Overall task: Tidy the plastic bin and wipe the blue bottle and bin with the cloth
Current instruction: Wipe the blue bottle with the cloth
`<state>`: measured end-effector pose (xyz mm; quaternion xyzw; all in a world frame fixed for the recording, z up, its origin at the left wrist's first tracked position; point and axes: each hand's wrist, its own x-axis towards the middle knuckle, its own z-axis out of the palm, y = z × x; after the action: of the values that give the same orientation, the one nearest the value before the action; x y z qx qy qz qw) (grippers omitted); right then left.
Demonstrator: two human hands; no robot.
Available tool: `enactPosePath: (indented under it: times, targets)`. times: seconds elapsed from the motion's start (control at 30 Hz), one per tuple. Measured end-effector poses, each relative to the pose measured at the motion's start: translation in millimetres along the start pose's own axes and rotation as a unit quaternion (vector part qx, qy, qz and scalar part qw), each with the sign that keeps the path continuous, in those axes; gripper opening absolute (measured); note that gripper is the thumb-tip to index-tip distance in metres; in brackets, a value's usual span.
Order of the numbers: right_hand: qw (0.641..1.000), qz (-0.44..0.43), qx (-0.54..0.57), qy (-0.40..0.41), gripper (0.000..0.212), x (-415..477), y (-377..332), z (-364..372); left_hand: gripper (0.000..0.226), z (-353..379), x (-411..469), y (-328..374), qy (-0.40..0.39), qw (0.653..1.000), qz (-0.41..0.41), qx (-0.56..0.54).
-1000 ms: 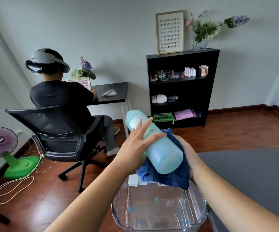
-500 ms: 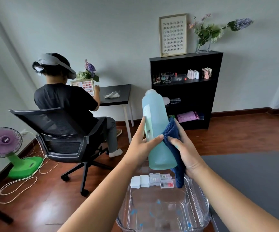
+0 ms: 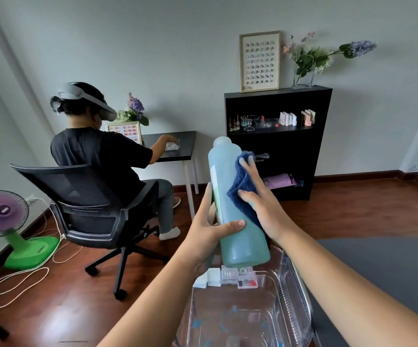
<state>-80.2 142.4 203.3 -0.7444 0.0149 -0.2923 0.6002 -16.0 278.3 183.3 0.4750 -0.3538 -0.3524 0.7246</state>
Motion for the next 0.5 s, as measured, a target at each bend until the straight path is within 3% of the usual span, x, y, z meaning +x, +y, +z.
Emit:
enactPosePath:
  times: [0.13, 0.33, 0.4, 0.5]
  targets:
    - [0.999, 0.006, 0.02, -0.026, 0.055, -36, 11, 15, 0.092, -10, -1, 5, 0.022, 0.999, -0.003, -0.033]
    - [0.99, 0.077, 0.11, 0.051, 0.045, 7, -3, -3, 0.094, -2, -9, 0, -0.051, 0.998, -0.021, -0.023]
    - [0.988, 0.093, 0.104, 0.062, 0.048, 21, -13, -9, 0.095, 2, -2, 5, -0.015, 1.0, -0.02, 0.019]
    - [0.996, 0.051, 0.011, 0.066, 0.055, 36, -27, -10, 0.083, 8, 12, 15, 0.04, 0.992, -0.006, 0.121]
